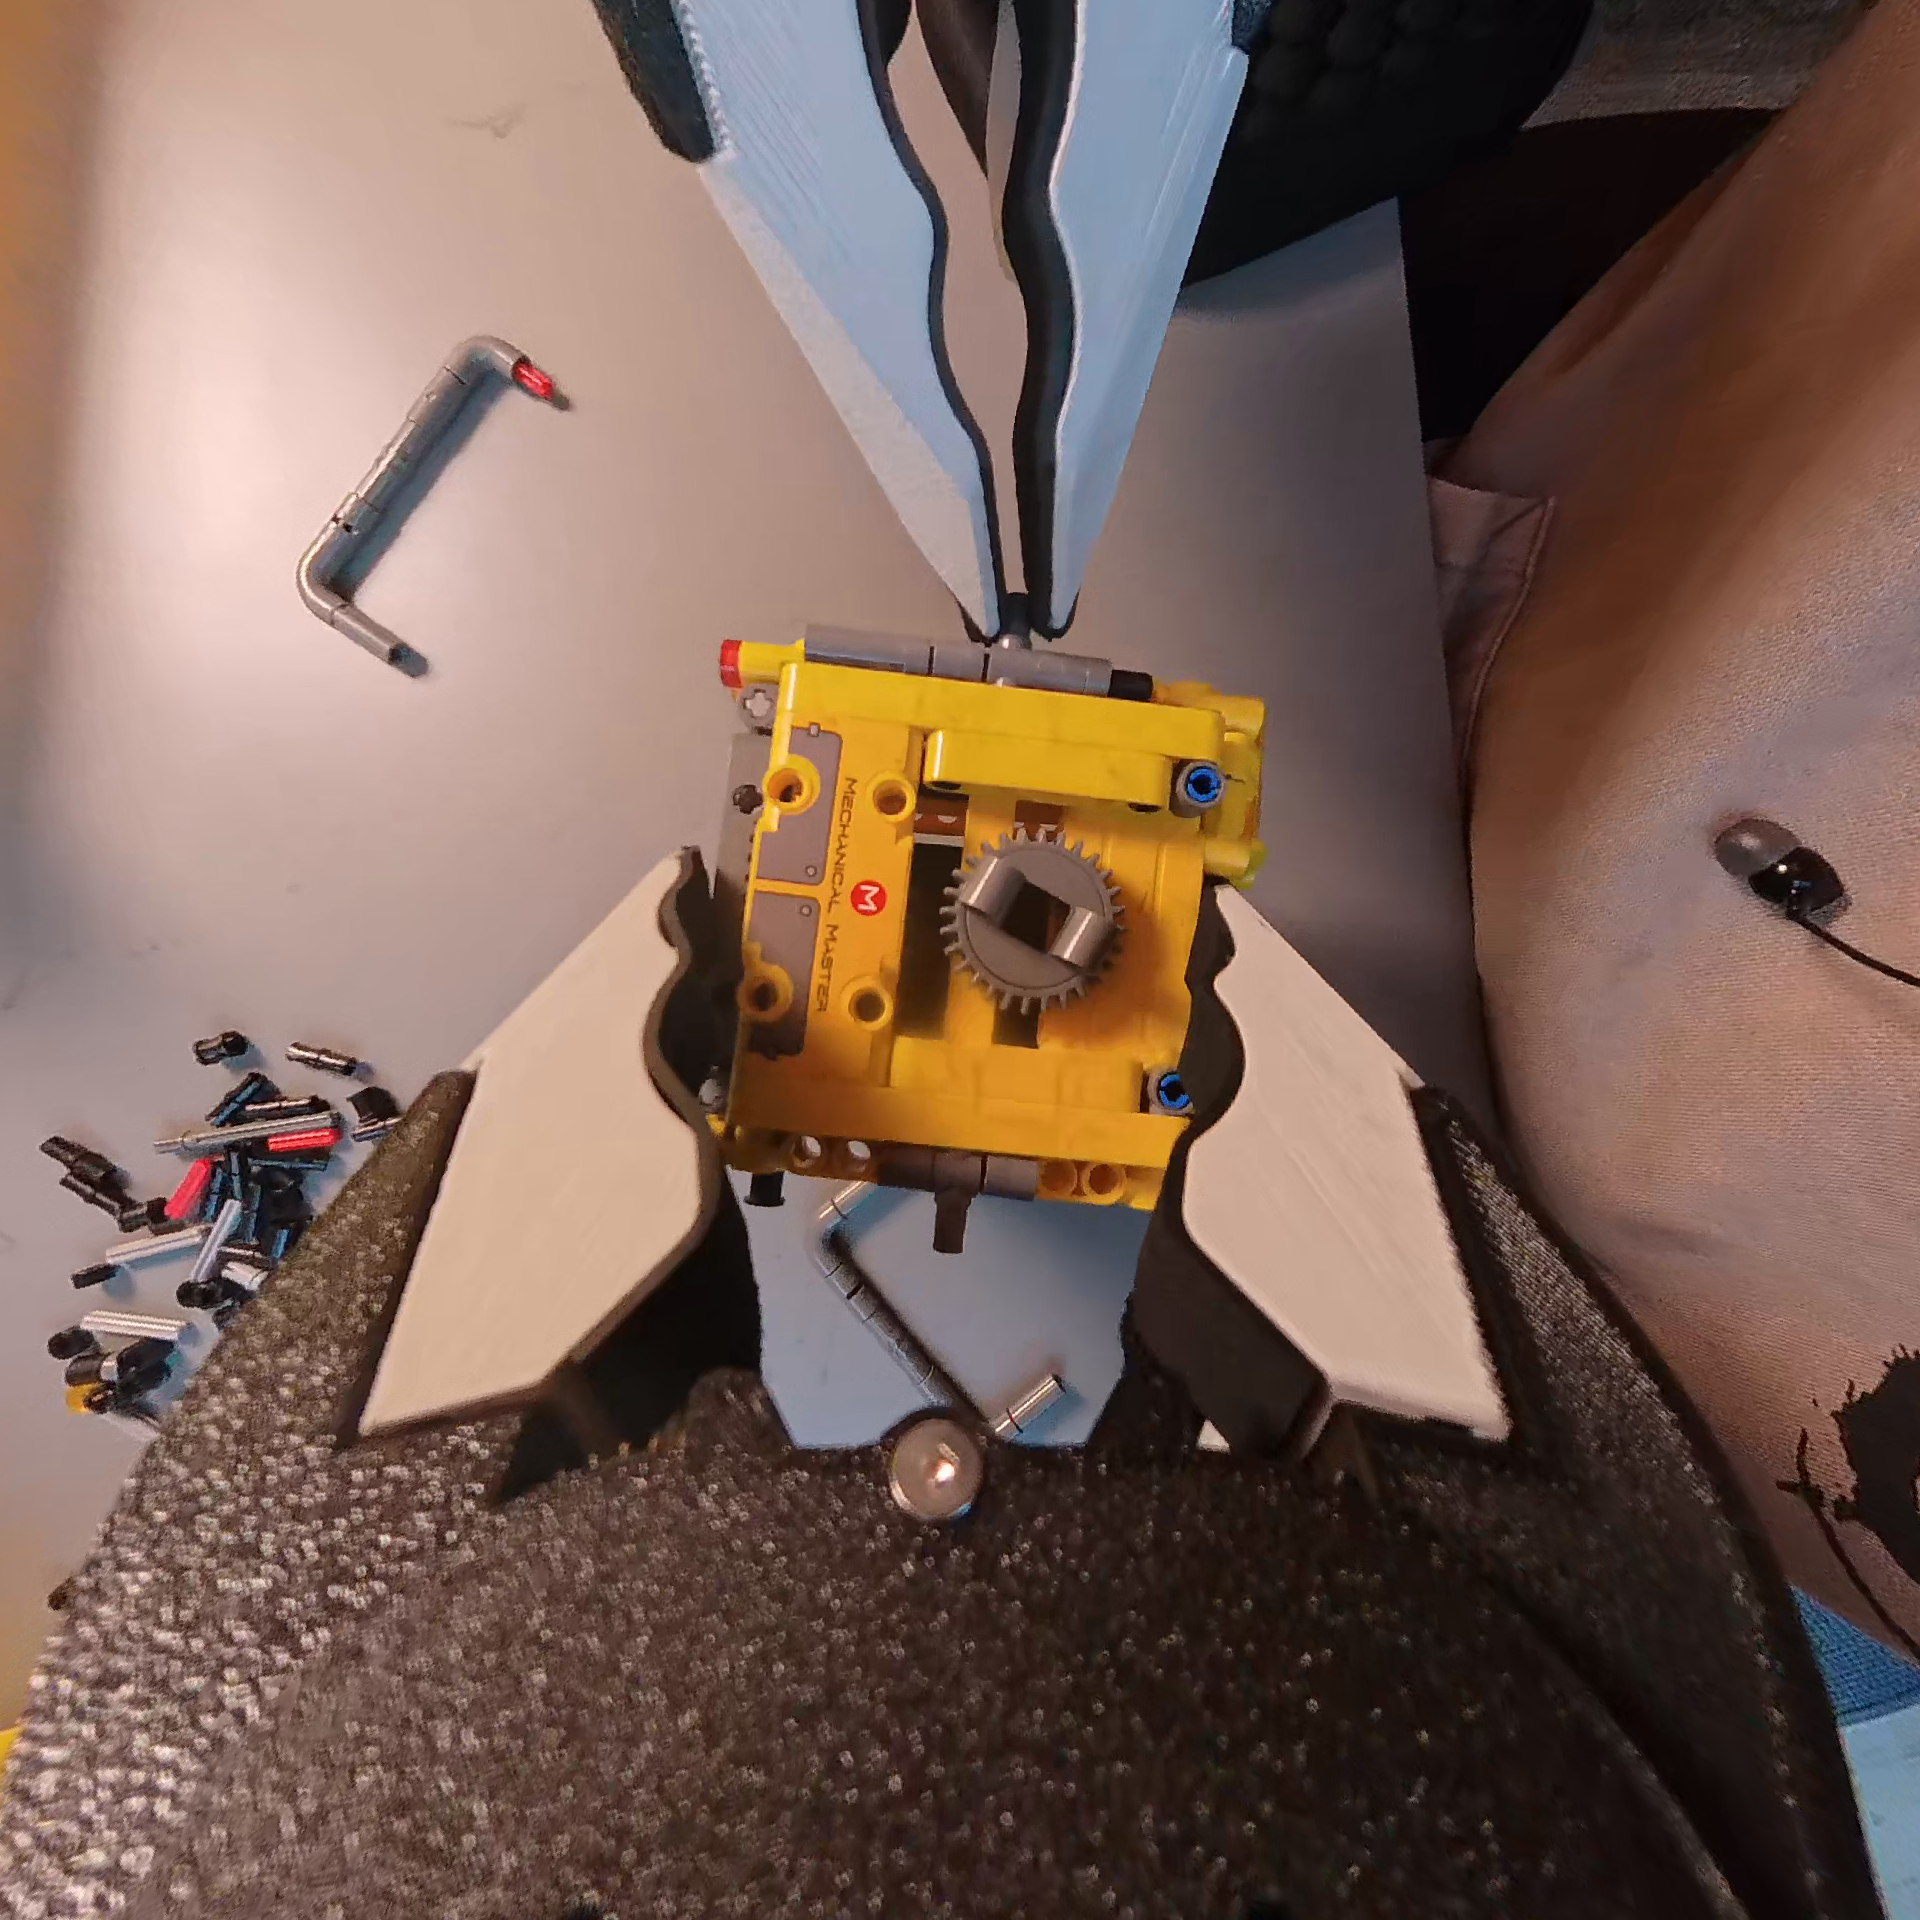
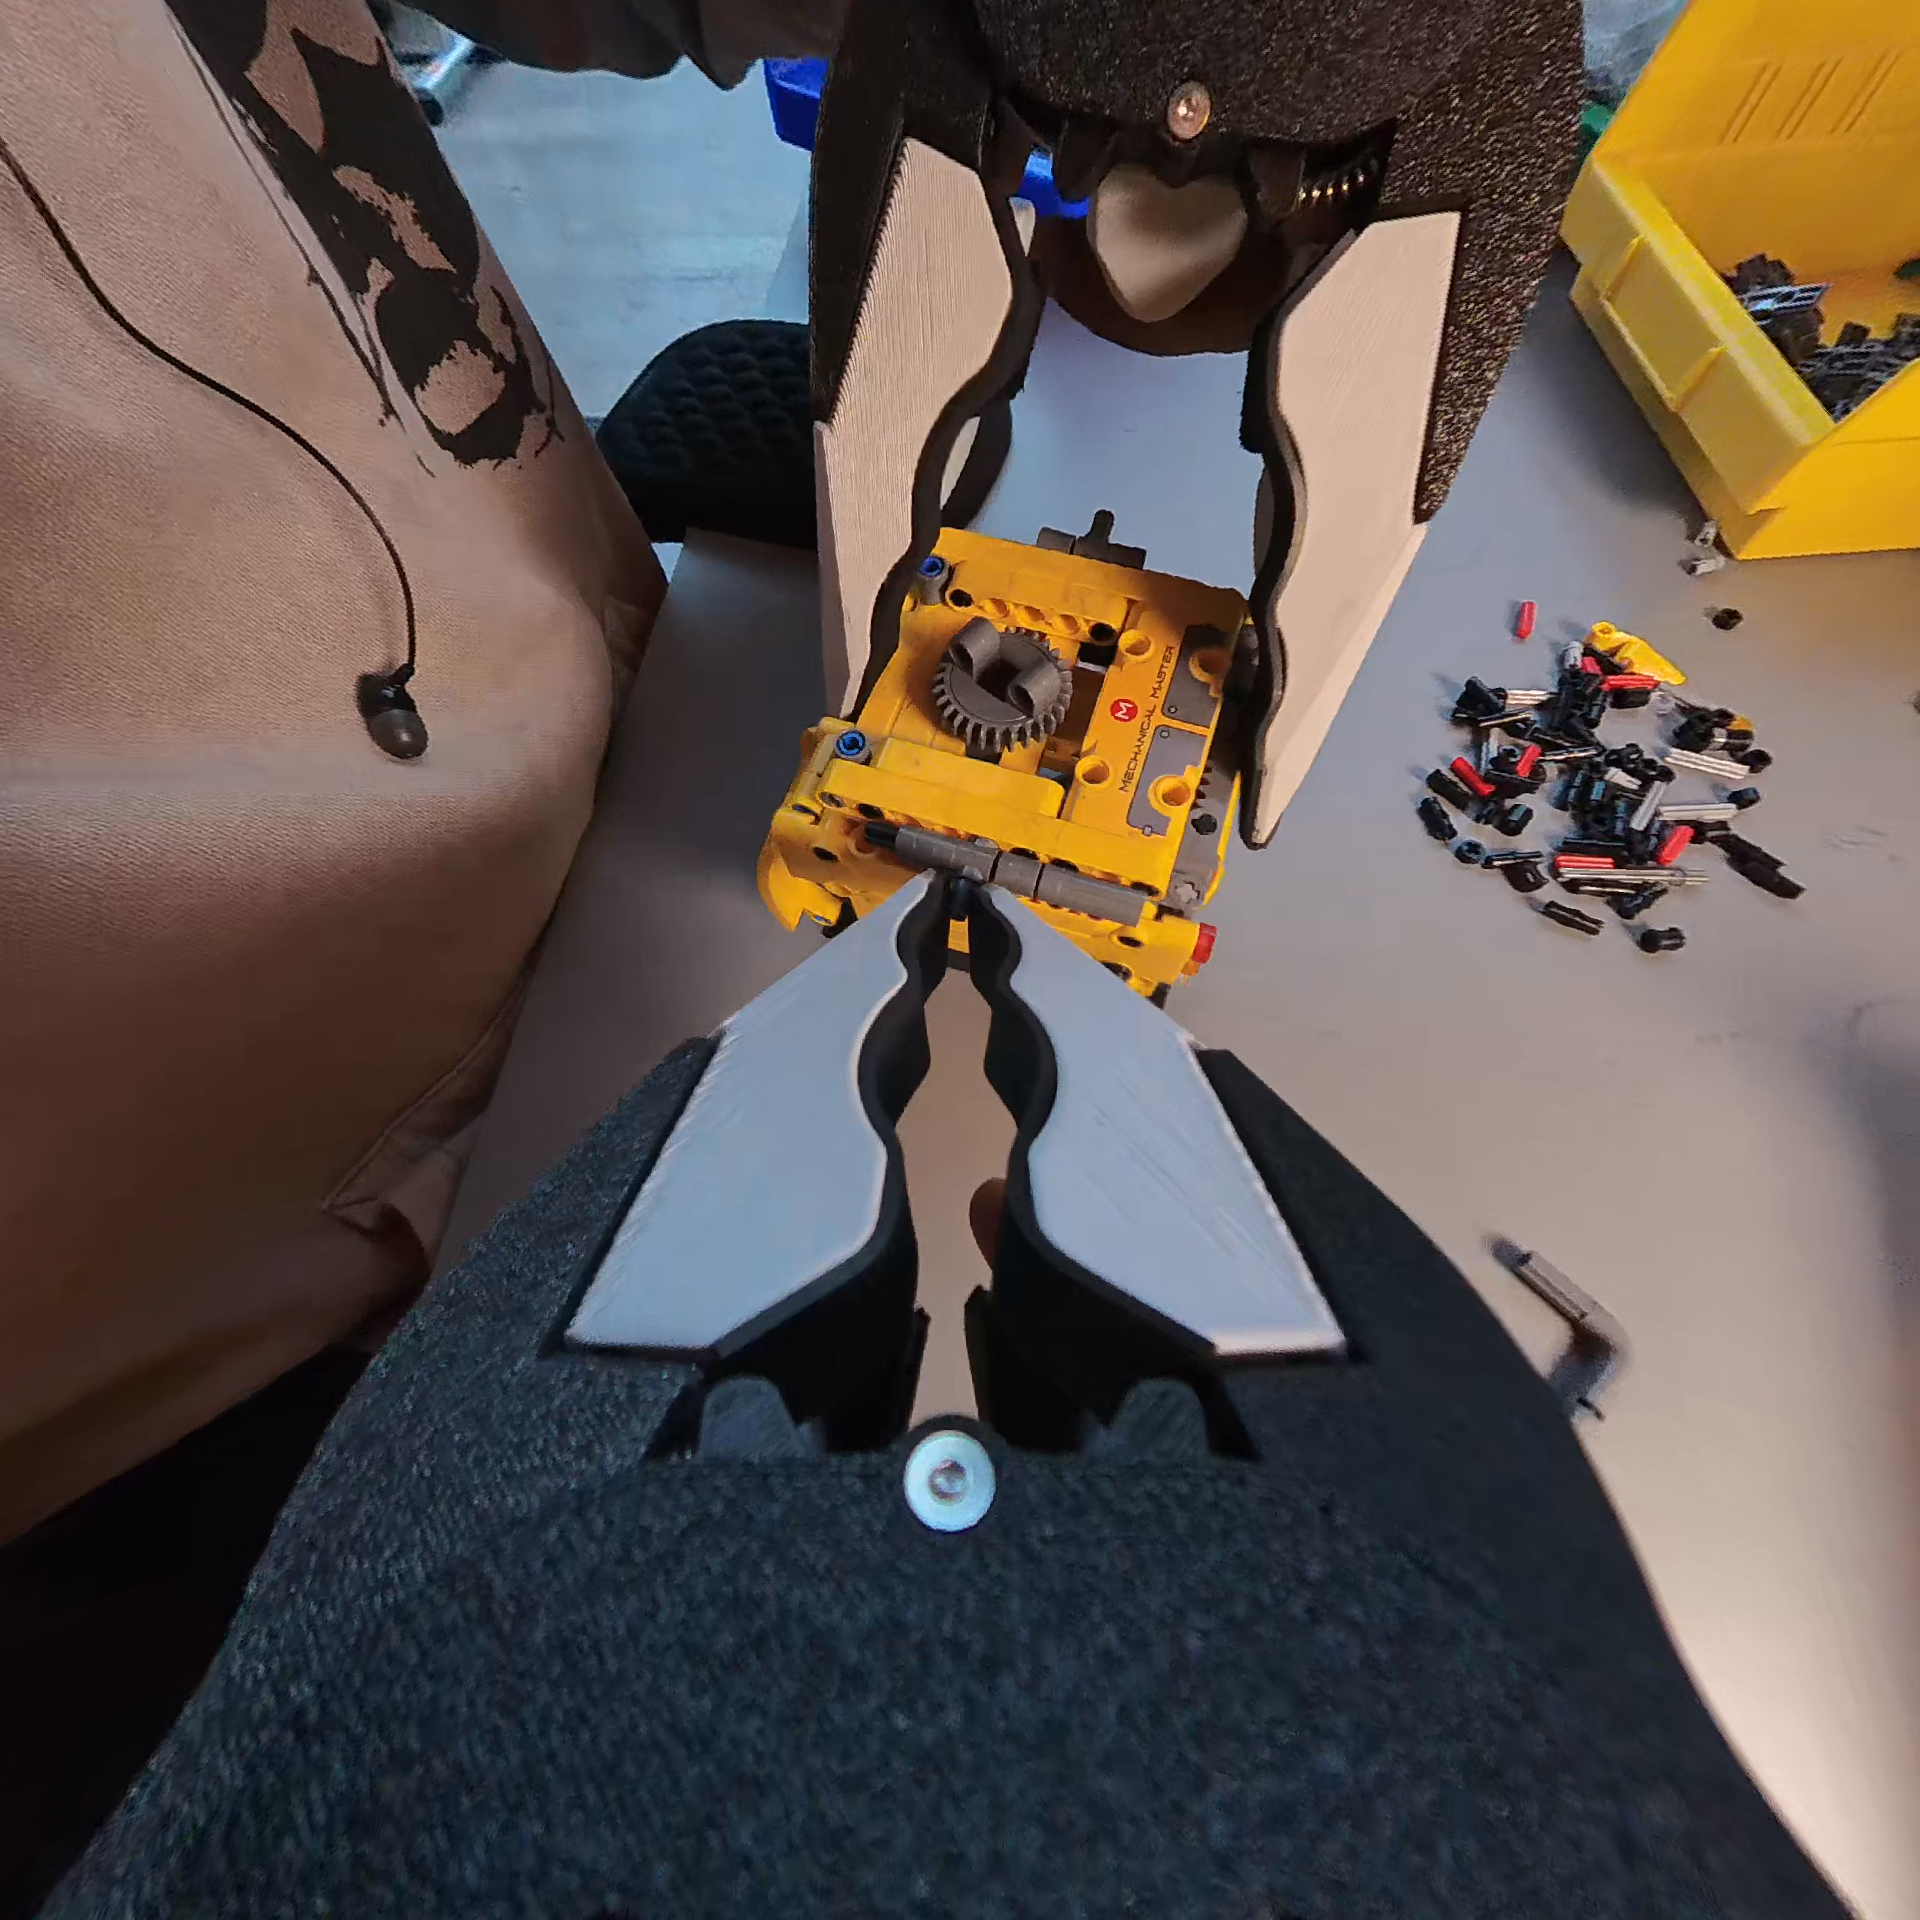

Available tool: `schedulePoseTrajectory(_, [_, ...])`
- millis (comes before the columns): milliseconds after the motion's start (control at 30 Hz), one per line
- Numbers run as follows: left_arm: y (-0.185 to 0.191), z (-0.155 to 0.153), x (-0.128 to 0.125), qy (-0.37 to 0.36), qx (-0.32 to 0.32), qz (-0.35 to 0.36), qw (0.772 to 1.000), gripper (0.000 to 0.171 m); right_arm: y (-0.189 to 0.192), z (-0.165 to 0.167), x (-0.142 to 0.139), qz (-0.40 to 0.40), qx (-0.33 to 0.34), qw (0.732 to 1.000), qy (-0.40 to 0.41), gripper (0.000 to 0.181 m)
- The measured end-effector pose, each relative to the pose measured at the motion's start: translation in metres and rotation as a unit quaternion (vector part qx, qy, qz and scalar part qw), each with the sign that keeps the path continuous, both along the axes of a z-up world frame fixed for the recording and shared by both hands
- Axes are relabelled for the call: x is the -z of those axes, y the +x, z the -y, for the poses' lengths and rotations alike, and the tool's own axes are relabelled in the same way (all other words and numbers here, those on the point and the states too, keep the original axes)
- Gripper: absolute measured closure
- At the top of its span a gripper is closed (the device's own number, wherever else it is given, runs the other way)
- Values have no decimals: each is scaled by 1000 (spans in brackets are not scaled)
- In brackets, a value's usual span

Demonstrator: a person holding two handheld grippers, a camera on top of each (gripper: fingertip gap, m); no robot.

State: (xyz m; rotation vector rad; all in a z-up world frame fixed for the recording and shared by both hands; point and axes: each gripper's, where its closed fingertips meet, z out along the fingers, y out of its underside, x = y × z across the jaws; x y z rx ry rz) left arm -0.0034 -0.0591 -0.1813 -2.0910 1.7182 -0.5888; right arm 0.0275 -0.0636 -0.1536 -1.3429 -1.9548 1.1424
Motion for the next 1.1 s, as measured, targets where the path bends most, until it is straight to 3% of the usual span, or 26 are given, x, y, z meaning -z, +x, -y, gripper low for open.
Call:
schedulePoseTrajectory(100, [2,2,-1,4,15,12,1000,80,1,2,-1,-9,-8,999,-33,181])
schedulePoseTrajectory(267, [1,-2,-3,12,10,25,1000,80,2,-12,-7,-46,38,995,-79,179])
schedulePoseTrajectory(333, [2,-2,-3,13,14,26,999,80,3,-25,-19,-70,63,992,-87,170])
schedulePoseTrajectory(400, [2,-2,-3,13,18,26,999,78,3,-36,-24,-74,86,991,-68,166])
schedulePoseTrajectory(533, [2,-2,-3,15,22,30,999,79,-5,-35,-11,-64,88,992,57,166])
schedulePoseTrajectory(700, [2,-2,-3,19,19,36,999,80,-9,-31,-6,-46,92,994,26,167])
schedulePoseTrajectory(900, [2,0,-3,20,26,36,999,80,-11,-38,-3,-26,113,993,-11,154])
schedulePoseTrajectory(1100, [2,0,-3,26,26,32,999,81,-12,-40,-1,-15,118,993,-5,181])
